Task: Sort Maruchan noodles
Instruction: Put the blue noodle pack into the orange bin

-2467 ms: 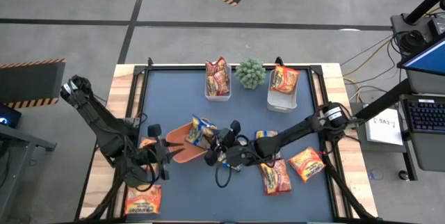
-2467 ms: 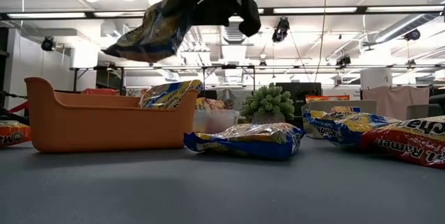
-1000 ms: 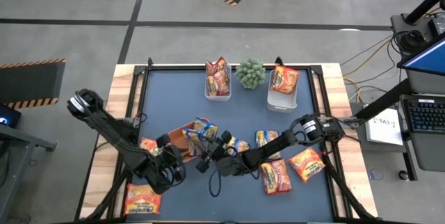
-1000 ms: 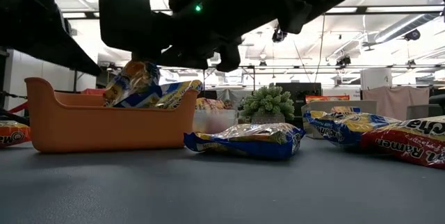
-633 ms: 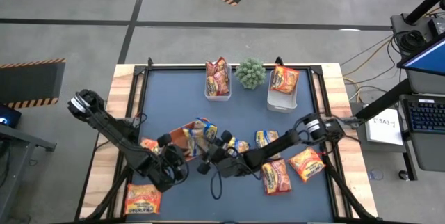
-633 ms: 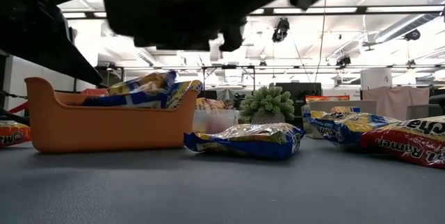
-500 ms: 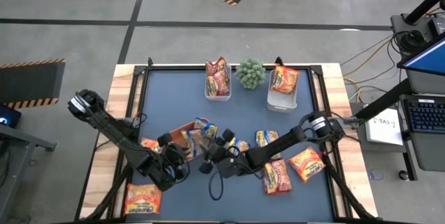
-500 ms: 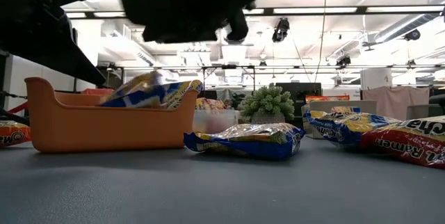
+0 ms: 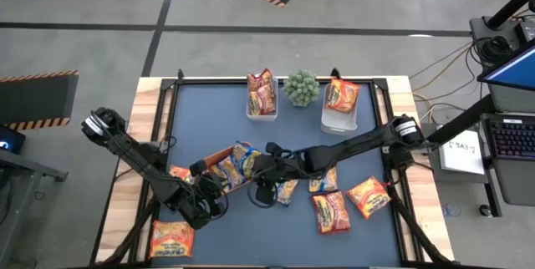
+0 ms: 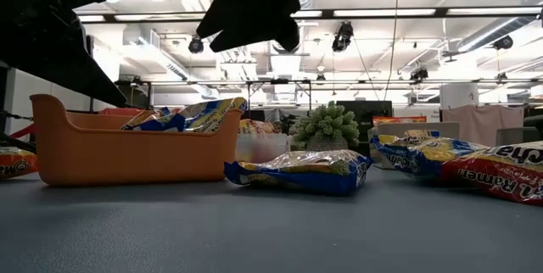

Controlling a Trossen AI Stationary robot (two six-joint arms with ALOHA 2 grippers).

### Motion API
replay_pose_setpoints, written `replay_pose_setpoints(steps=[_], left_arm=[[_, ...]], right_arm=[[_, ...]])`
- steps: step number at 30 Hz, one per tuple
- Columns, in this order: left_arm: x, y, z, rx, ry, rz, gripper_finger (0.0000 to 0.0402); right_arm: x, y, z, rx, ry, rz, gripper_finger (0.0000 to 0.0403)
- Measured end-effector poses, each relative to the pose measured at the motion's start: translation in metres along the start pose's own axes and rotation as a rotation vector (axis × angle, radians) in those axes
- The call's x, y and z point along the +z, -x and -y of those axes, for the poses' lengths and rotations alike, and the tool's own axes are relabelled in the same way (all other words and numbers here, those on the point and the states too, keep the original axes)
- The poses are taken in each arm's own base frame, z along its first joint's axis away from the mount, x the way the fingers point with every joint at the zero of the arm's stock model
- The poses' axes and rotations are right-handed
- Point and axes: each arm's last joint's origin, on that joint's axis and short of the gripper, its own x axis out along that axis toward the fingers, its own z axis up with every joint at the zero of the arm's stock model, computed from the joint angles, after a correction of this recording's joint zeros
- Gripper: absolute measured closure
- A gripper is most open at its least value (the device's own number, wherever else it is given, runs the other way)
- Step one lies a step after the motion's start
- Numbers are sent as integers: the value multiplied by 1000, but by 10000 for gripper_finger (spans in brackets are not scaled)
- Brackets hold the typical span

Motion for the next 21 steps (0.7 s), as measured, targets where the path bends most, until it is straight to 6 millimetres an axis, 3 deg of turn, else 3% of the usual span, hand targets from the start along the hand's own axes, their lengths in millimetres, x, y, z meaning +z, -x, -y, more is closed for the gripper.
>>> replay_pose_setpoints(steps=[8, 21], left_arm=[[1, -3, -3, 24, -6, -7, 355], [7, -11, -9, 67, 11, -13, 355]], right_arm=[[-4, 3, -2, -7, 34, -40, 267], [-35, 17, -8, -83, 67, -321, 293]])
